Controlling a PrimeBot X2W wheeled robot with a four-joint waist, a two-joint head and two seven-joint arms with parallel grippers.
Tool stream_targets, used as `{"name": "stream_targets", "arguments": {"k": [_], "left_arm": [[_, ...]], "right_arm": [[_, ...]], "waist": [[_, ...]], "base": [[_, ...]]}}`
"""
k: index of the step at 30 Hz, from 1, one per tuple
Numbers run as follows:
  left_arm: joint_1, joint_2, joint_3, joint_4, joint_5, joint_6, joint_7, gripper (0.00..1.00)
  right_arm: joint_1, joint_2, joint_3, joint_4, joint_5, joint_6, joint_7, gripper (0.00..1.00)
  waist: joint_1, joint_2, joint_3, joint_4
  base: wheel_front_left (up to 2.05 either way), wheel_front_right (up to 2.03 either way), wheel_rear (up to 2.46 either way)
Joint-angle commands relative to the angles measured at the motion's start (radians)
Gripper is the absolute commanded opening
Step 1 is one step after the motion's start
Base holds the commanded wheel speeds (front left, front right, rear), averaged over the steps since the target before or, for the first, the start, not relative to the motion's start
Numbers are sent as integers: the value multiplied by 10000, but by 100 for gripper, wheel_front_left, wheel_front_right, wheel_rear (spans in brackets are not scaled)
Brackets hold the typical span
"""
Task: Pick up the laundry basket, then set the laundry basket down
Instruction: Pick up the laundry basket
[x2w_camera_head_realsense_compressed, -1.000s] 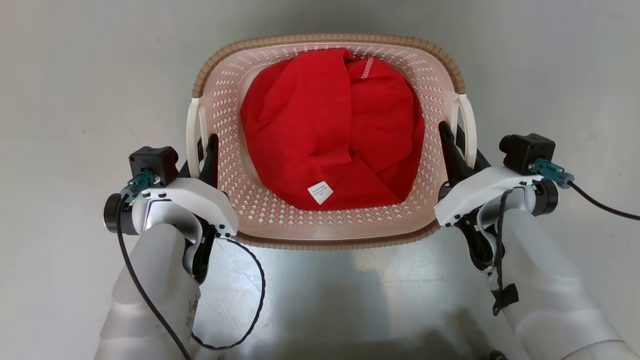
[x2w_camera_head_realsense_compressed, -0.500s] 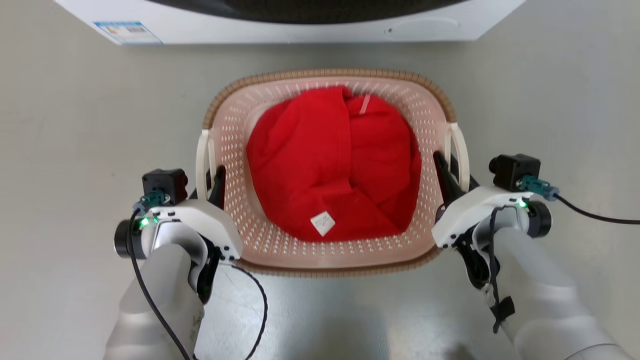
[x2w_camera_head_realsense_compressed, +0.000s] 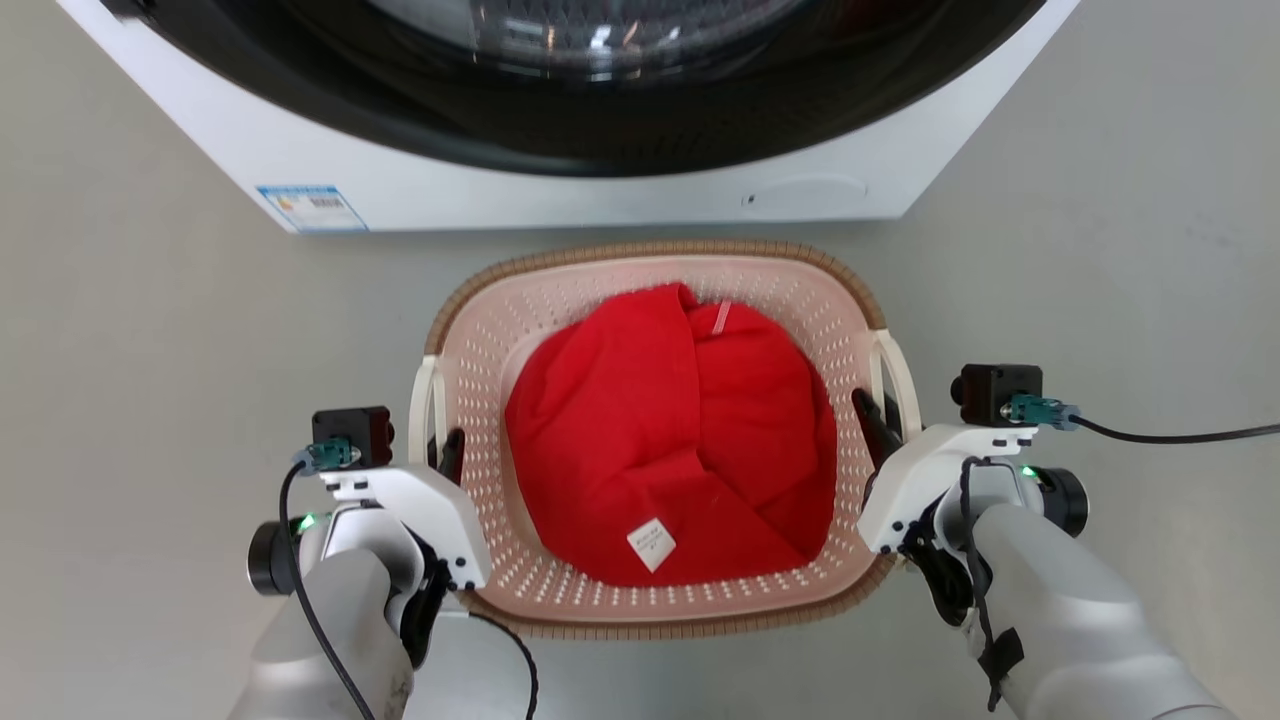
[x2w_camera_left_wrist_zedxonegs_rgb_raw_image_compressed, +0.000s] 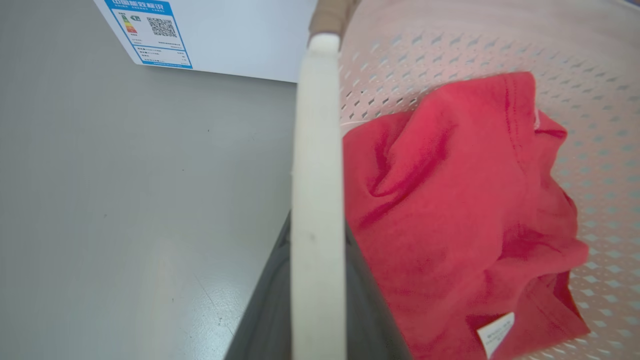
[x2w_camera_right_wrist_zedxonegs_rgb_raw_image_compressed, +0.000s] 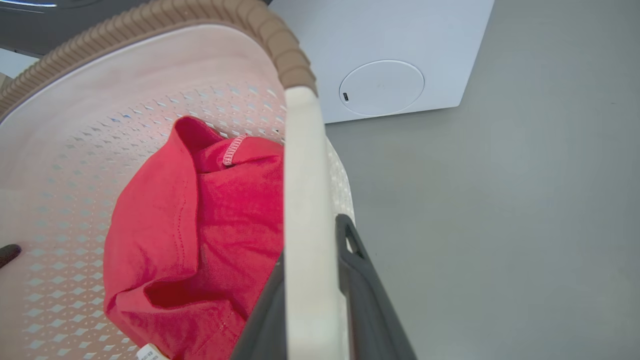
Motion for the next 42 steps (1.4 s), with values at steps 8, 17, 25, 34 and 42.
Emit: {"name": "stream_targets", "arguments": {"k": [8, 17, 25, 34, 42], "left_arm": [[269, 157, -207, 403, -478, -126, 254, 0], [595, 157, -753, 663, -1117, -142, 713, 0], [1148, 156, -1270, 833, -1740, -145, 1254, 0], [1541, 156, -1765, 904, -2177, -49, 1772, 0], [1678, 156, -2074, 843, -2588, 128, 2026, 0]], "right_arm": [[399, 222, 888, 80, 705, 87, 720, 0], [717, 222, 1574, 285, 1392, 87, 1260, 0], [1175, 222, 2086, 659, 1922, 87, 1792, 0], [1426, 222, 2524, 789, 2330, 87, 2124, 0], [1468, 222, 2782, 893, 2637, 87, 2277, 0]], "waist": [[0, 0, -1238, -73], [0, 0, -2203, -37], [0, 0, -3082, -106], [0, 0, -3726, -143], [0, 0, -3972, -149]], "base": [[0, 0, 0], [0, 0, 0], [0, 0, 0], [0, 0, 0], [0, 0, 0]]}}
